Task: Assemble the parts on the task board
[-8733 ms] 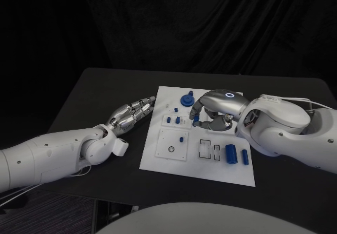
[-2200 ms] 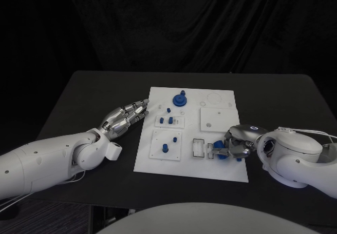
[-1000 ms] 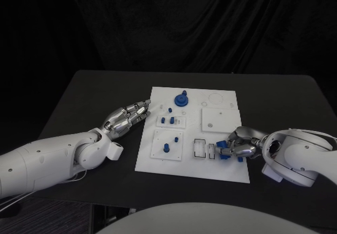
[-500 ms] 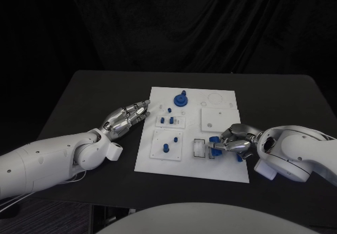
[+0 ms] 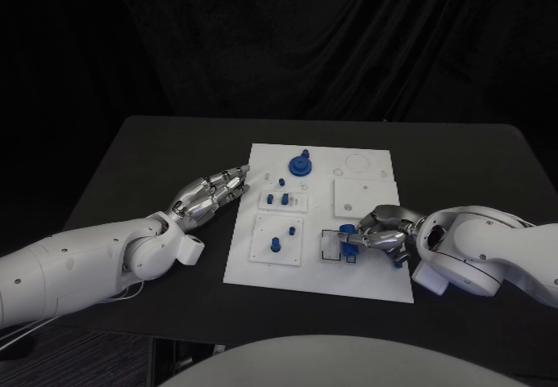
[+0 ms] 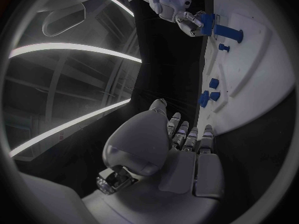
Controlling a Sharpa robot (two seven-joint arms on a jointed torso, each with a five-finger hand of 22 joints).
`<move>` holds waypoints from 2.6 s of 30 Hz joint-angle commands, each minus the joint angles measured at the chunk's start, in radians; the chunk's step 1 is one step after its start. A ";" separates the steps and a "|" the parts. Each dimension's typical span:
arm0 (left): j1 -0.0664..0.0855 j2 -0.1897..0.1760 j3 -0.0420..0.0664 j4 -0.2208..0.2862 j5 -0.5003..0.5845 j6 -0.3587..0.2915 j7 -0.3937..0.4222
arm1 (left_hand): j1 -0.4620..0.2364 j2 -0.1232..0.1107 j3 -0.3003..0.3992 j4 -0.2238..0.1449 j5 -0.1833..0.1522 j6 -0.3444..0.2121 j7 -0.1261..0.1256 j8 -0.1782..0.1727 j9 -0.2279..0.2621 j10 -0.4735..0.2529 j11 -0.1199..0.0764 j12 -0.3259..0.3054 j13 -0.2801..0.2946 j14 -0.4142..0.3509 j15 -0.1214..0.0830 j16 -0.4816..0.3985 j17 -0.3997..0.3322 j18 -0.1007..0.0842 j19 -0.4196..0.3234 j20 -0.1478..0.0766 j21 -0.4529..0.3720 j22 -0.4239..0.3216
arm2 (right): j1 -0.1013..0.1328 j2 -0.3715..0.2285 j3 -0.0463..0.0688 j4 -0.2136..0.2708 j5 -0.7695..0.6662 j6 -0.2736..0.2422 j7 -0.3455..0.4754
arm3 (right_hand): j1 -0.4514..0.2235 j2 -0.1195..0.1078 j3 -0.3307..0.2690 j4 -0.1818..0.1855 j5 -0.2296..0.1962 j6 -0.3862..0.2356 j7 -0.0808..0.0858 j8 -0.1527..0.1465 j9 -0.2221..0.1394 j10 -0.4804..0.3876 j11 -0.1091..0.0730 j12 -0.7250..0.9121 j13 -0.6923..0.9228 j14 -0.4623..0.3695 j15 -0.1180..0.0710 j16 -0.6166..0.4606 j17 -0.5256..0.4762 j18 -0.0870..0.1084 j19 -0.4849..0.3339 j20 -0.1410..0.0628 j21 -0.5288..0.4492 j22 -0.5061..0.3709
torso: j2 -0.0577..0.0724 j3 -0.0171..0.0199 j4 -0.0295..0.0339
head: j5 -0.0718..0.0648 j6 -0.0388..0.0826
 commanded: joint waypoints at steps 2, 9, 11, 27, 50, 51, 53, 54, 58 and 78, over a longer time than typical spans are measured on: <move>-0.002 0.003 0.001 -0.002 0.005 0.013 0.035 | 0.009 0.000 0.006 0.000 0.007 0.001 0.009 0.005 0.001 0.001 0.001 0.004 0.000 0.000 0.008 -0.004 -0.001 0.020 0.001 0.005 0.003 0.000 | -0.005 0.005 0.000 0.000 0.006 0.015 0.012 | -0.007 0.004 0.027 -0.024 -0.007 -0.005 0.004 -0.003 0.002 0.106 0.006 0.003 0.263 0.067 0.006 0.005 0.041 0.014 0.033 0.008 -0.004 0.193 | 0.000 0.0003 -0.0001 | 0.000 0.000; -0.002 0.006 0.001 -0.005 0.005 0.015 0.032 | 0.009 -0.001 0.007 -0.001 0.008 -0.002 0.011 0.004 0.001 -0.001 -0.001 0.002 0.000 0.000 0.009 -0.004 -0.001 0.020 0.000 0.006 0.003 -0.001 | -0.008 0.015 0.000 -0.002 0.006 0.027 0.010 | -0.018 0.009 0.015 -0.015 -0.051 -0.010 0.007 -0.006 0.002 0.106 0.008 0.003 0.263 0.066 0.008 0.003 0.037 0.015 0.031 0.009 -0.008 0.192 | 0.000 0.0003 -0.0002 | 0.001 0.000; -0.002 0.006 0.001 -0.006 0.005 0.016 0.031 | 0.009 -0.001 0.007 -0.001 0.008 -0.002 0.011 0.004 0.001 -0.001 -0.001 0.002 0.000 0.000 0.009 -0.004 -0.001 0.020 0.000 0.006 0.003 -0.001 | -0.009 0.016 0.000 -0.002 0.006 0.027 0.010 | -0.019 0.010 0.014 -0.015 -0.054 -0.011 0.007 -0.006 0.002 0.106 0.009 0.003 0.263 0.066 0.008 0.002 0.036 0.015 0.030 0.010 -0.010 0.192 | 0.000 0.0003 -0.0002 | 0.001 0.000; -0.003 0.009 0.001 -0.011 0.005 0.021 0.027 | 0.010 -0.003 0.008 -0.002 0.008 -0.004 0.013 0.004 0.000 -0.004 -0.004 -0.001 -0.001 0.000 0.009 -0.004 -0.001 0.021 0.000 0.006 0.002 -0.002 | -0.010 0.023 0.000 -0.009 0.005 0.024 0.010 | -0.122 0.044 -0.059 -0.011 -0.238 -0.021 0.010 -0.011 0.002 0.106 0.013 0.003 0.263 0.065 0.012 0.000 0.030 0.017 0.029 0.014 -0.018 0.190 | 0.000 0.0006 -0.0005 | 0.002 0.000; -0.004 0.009 0.001 -0.013 0.005 0.024 0.022 | 0.009 -0.003 0.008 -0.002 0.008 -0.004 0.014 0.004 0.000 -0.004 -0.005 -0.002 -0.001 0.000 0.008 -0.004 -0.001 0.021 0.000 0.006 0.002 -0.002 | -0.011 0.017 0.000 -0.008 0.005 0.022 0.018 | -0.147 0.064 -0.145 -0.015 -0.218 -0.017 0.007 -0.002 0.009 0.106 0.010 0.003 0.263 0.064 0.010 -0.001 0.026 0.019 0.026 0.012 -0.028 0.187 | 0.000 0.0004 -0.0005 | 0.005 0.000; -0.004 0.009 0.001 -0.013 0.005 0.024 0.021 | 0.009 -0.003 0.008 -0.002 0.008 -0.004 0.014 0.004 0.000 -0.004 -0.005 -0.002 -0.001 0.000 0.008 -0.004 -0.001 0.021 0.000 0.006 0.002 -0.002 | -0.011 0.016 0.000 -0.007 0.005 0.020 0.022 | -0.122 0.066 -0.154 -0.018 -0.204 -0.013 0.004 0.009 0.016 0.106 0.008 0.003 0.263 0.064 0.008 -0.001 0.026 0.018 0.026 0.011 -0.028 0.187 | 0.000 0.0004 -0.0005 | 0.005 0.000; -0.004 0.009 0.001 -0.013 0.005 0.024 0.021 | 0.009 -0.003 0.008 -0.002 0.008 -0.004 0.014 0.004 0.000 -0.004 -0.005 -0.002 -0.001 0.000 0.008 -0.004 -0.001 0.021 0.000 0.006 0.002 -0.002 | -0.011 0.013 0.000 -0.005 -0.004 0.018 0.030 | -0.084 0.063 -0.163 -0.027 -0.198 -0.011 0.001 0.028 0.027 0.106 0.005 0.003 0.263 0.065 0.005 0.001 0.028 0.018 0.027 0.009 -0.026 0.188 | 0.000 0.0003 -0.0006 | 0.005 0.000; -0.004 0.009 0.001 -0.013 0.005 0.025 0.020 | 0.009 -0.003 0.008 -0.002 0.008 -0.004 0.014 0.004 0.000 -0.004 -0.005 -0.002 -0.001 0.000 0.008 -0.004 -0.001 0.021 0.000 0.006 0.002 -0.002 | -0.011 0.010 0.000 -0.002 -0.020 0.015 0.038 | -0.057 0.060 -0.175 -0.032 -0.198 -0.012 -0.003 0.052 0.042 0.106 0.001 0.003 0.263 0.065 0.002 0.001 0.029 0.018 0.027 0.006 -0.025 0.188 | 0.000 0.0004 -0.0005 | 0.005 0.000; -0.005 0.010 0.001 -0.014 0.005 0.025 0.020 | 0.009 -0.003 0.008 -0.002 0.008 -0.004 0.014 0.004 0.000 -0.004 -0.005 -0.002 -0.001 0.000 0.008 -0.004 -0.001 0.021 0.000 0.006 0.002 -0.002 | -0.011 0.006 0.000 0.006 -0.070 0.012 0.048 | 0.029 0.057 -0.213 -0.055 -0.198 -0.032 -0.021 0.172 0.125 0.106 -0.014 0.003 0.263 0.066 -0.010 0.005 0.033 0.016 0.031 -0.005 -0.018 0.191 | 0.000 0.0004 -0.0005 | 0.004 0.000; -0.006 0.008 0.001 -0.014 0.005 0.028 0.015 | 0.009 -0.004 0.009 -0.003 0.009 -0.004 0.014 0.004 0.000 -0.006 -0.007 -0.003 -0.001 0.000 0.008 -0.004 -0.001 0.022 0.000 0.007 0.002 -0.002 | -0.036 0.018 0.000 0.002 -0.152 0.039 0.040 | 0.099 0.084 -0.302 -0.046 -0.236 -0.080 -0.058 0.412 0.313 0.106 -0.046 0.003 0.263 0.067 -0.035 0.008 0.037 0.014 0.035 -0.028 -0.011 0.193 | 0.000 0.0004 -0.0002 | 0.004 0.000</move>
